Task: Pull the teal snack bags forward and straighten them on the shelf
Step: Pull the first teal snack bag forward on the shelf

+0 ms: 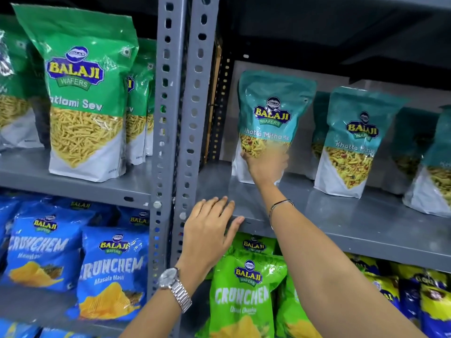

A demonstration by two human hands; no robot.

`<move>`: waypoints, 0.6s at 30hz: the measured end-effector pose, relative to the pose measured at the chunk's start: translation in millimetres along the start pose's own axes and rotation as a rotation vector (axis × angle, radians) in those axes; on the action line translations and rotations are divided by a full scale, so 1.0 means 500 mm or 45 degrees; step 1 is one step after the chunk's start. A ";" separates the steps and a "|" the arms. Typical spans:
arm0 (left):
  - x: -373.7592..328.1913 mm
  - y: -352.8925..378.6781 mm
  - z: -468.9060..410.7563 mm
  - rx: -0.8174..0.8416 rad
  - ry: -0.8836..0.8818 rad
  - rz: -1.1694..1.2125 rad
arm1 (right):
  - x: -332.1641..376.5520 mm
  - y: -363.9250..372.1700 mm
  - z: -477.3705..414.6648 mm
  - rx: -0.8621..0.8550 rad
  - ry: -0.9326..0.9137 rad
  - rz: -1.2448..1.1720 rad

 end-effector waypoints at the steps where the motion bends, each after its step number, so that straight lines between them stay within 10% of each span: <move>1: 0.000 0.000 0.000 0.000 0.000 0.003 | -0.001 -0.005 0.005 0.007 -0.004 0.000; 18: 0.000 -0.001 -0.005 0.173 -0.044 0.095 | -0.033 -0.156 0.150 -0.099 -0.034 0.141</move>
Point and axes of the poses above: each hand's wrist, its own z-axis away from the middle knuckle, its own y-axis out of the palm, x = y × z, the point moved 8 cm from there along -z, towards the middle knuckle, and after that the axes turned 14 degrees about y, right-handed, at the moved point
